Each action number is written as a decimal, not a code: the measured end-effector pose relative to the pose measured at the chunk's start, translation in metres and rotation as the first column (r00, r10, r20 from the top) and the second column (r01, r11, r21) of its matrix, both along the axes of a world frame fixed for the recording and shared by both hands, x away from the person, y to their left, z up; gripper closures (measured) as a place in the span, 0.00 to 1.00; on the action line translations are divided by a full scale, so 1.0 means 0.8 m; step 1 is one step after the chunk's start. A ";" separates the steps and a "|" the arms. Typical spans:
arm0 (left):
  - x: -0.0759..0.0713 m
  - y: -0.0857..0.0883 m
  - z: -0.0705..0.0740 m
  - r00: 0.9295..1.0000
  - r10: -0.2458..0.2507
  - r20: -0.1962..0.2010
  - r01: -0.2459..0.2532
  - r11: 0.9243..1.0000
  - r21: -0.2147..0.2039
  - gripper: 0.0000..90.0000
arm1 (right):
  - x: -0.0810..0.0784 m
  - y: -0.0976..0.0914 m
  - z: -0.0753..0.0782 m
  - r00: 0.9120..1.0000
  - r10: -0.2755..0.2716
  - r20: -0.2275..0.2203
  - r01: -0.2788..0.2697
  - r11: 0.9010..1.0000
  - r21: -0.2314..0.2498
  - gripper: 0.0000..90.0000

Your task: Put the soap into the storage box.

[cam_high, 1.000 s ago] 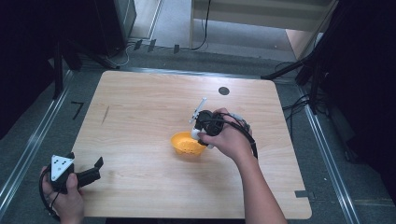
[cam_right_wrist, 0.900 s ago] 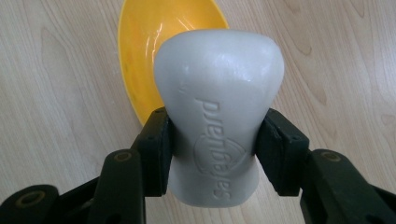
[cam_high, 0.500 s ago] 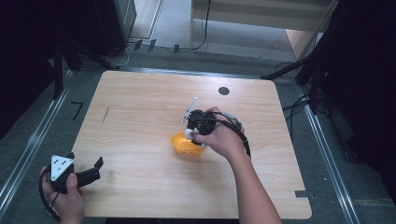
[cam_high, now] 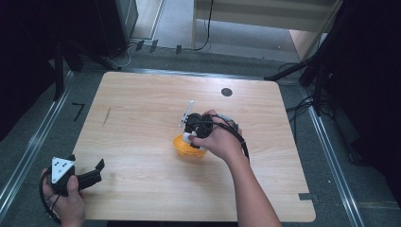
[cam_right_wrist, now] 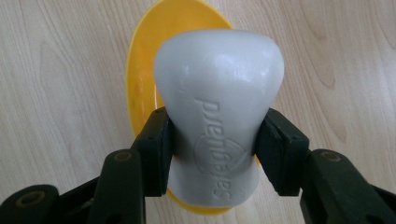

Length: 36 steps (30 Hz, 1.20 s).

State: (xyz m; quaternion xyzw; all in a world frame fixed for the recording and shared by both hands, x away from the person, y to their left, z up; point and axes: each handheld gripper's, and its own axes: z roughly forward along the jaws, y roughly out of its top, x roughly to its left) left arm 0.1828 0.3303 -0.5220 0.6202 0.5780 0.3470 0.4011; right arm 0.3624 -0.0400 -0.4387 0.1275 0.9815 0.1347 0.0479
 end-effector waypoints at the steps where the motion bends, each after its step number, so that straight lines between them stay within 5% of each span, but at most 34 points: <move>1: 0.000 0.000 0.000 1.000 0.000 0.000 0.000 1.000 0.001 0.00 | 0.000 0.001 -0.002 1.000 0.000 0.000 0.000 1.000 0.002 0.57; 36: 0.000 0.000 0.000 1.000 -0.001 -0.001 0.001 1.000 0.003 0.00 | 0.006 0.012 -0.040 0.999 0.046 -0.029 -0.045 0.999 0.015 0.56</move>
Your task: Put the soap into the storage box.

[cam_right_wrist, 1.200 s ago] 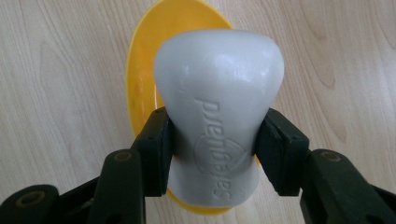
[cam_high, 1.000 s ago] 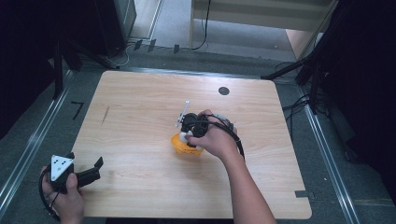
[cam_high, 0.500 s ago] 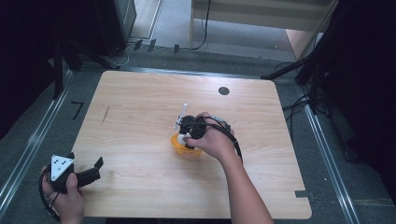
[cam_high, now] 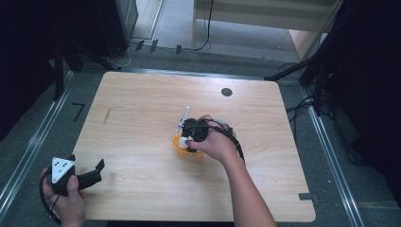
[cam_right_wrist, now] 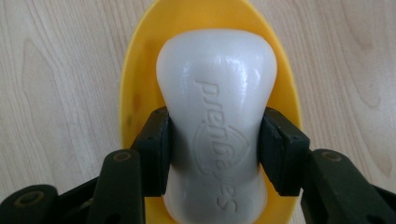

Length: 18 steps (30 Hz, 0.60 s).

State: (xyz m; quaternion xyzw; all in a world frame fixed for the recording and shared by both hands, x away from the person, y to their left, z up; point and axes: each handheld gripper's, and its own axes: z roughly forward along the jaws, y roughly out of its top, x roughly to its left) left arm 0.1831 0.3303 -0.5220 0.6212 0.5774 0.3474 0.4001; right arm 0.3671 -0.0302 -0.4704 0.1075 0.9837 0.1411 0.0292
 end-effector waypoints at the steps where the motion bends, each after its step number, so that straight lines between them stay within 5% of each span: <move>1: 0.000 0.000 0.000 1.000 0.000 0.000 0.000 1.000 0.000 0.00 | 0.000 0.001 -0.001 1.000 0.006 -0.001 -0.006 1.000 -0.005 0.56; 18: 0.000 0.000 0.000 1.000 -0.001 0.002 0.001 1.000 0.001 0.00 | 0.002 -0.026 0.019 0.997 -0.071 -0.016 0.072 0.994 0.085 0.48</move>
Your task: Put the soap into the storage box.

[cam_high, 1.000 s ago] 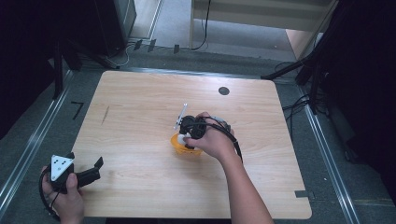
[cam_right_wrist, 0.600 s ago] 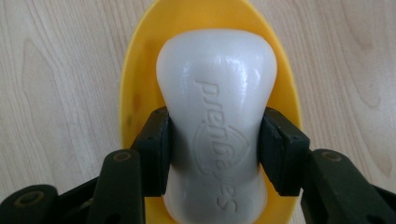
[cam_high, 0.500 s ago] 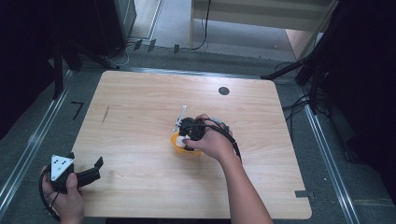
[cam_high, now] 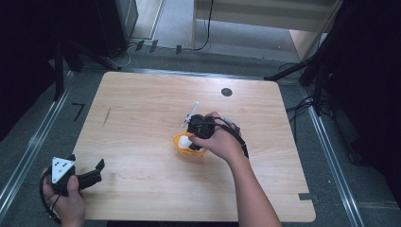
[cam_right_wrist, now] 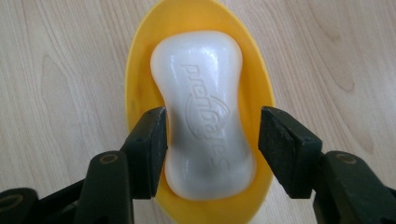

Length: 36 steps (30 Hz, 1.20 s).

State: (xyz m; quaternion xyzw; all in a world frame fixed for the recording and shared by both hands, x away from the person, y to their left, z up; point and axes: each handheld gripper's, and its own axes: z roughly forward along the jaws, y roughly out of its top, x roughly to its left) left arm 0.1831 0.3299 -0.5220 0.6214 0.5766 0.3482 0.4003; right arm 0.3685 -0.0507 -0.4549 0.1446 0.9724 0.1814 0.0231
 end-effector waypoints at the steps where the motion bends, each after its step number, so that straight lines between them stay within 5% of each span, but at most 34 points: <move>1: 0.000 0.000 0.000 1.000 -0.001 -0.001 0.001 1.000 0.003 0.00 | -0.001 -0.002 0.001 1.000 -0.007 0.001 0.007 1.000 0.004 0.47; 20: 0.000 -0.001 0.000 1.000 -0.002 0.000 0.002 1.000 0.010 0.00 | -0.007 -0.061 0.016 0.996 -0.081 0.024 0.080 0.996 0.038 0.43; 36: 0.000 -0.001 0.000 1.000 -0.003 0.001 0.003 1.000 0.013 0.00 | -0.018 -0.113 0.005 0.985 -0.173 0.025 0.171 0.983 0.060 0.33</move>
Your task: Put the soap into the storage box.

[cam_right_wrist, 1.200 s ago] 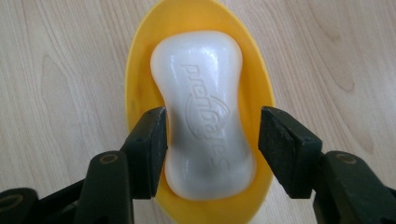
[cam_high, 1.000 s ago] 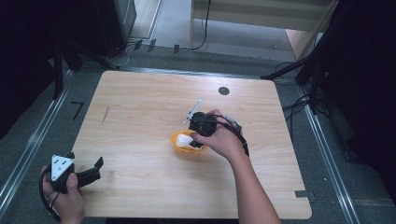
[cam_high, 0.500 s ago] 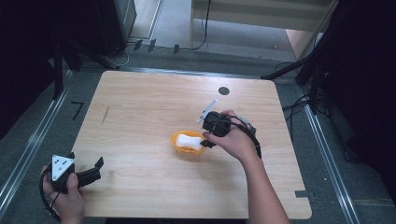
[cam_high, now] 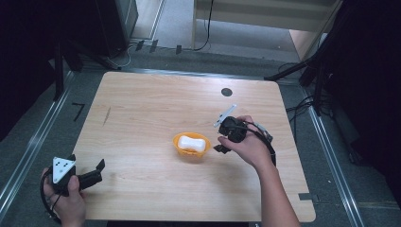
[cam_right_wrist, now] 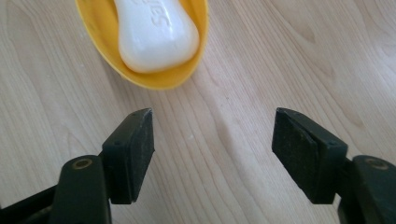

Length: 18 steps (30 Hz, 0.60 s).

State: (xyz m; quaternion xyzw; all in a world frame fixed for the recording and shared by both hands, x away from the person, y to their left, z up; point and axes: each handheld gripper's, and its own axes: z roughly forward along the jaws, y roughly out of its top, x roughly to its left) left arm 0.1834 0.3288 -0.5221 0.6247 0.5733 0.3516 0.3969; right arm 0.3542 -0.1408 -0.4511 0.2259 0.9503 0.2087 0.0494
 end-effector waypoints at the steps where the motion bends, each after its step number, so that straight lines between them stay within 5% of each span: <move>1: 0.000 0.000 0.000 1.000 -0.001 -0.001 0.001 1.000 0.000 0.00 | 0.000 -0.003 -0.001 1.000 -0.003 0.007 0.003 1.000 0.005 0.32; 18: 0.000 0.000 0.000 1.000 0.000 -0.001 0.000 1.000 0.000 0.00 | -0.021 -0.062 -0.021 0.991 -0.131 0.027 0.129 0.990 0.062 0.21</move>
